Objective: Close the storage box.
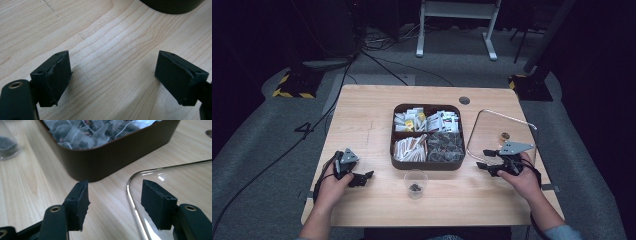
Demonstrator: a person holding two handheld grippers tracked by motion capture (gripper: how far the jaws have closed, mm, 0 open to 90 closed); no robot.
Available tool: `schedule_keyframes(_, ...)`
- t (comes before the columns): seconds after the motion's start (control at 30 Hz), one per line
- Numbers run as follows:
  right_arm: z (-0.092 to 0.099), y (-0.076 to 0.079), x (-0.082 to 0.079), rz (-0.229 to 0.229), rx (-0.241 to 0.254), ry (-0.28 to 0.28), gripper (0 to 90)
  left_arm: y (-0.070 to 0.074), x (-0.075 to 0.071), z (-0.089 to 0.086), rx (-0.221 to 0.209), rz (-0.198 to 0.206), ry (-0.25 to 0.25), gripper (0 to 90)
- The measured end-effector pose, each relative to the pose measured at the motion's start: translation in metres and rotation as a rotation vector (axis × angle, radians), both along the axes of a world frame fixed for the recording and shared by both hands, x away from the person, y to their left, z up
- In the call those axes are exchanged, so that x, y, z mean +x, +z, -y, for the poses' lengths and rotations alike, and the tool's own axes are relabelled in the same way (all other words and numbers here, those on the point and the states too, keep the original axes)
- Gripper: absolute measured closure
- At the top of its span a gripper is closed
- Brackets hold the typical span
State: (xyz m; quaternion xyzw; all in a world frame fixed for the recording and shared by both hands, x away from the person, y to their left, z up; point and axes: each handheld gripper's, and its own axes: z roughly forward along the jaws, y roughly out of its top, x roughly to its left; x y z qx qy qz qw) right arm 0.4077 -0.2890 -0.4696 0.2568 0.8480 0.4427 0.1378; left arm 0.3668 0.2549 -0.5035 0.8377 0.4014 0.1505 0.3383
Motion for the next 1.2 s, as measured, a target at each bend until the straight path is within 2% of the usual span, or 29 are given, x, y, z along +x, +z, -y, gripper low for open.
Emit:
schedule_keyframes(0.3,0.020,0.011,0.016,0.003,0.034,-0.083,39.4,0.000,0.000,0.000,0.001,0.000,0.000,13.9)
schedule_keyframes(0.53,0.044,0.025,0.040,0.020,0.023,-0.201,39.5,0.000,0.000,0.000,0.002,0.002,0.002,13.8)
schedule_keyframes(0.67,0.060,0.027,0.055,0.001,0.016,-0.278,41.0,0.000,0.000,0.001,0.004,0.001,0.002,13.4)
schedule_keyframes(0.87,0.075,0.019,0.077,-0.044,-0.025,-0.361,41.0,0.000,0.000,0.001,0.002,0.000,0.003,13.3)
schedule_keyframes(0.93,0.078,0.013,0.083,-0.068,-0.014,-0.381,41.0,0.000,0.000,0.001,0.001,-0.002,0.005,13.3)
schedule_keyframes(1.0,0.079,0.008,0.087,-0.083,-0.003,-0.398,41.3,0.000,0.000,0.002,0.001,0.000,0.004,13.3)
schedule_keyframes(1.2,0.080,-0.006,0.091,-0.101,-0.032,-0.419,41.9,0.000,-0.001,0.002,-0.004,-0.004,0.009,13.3)
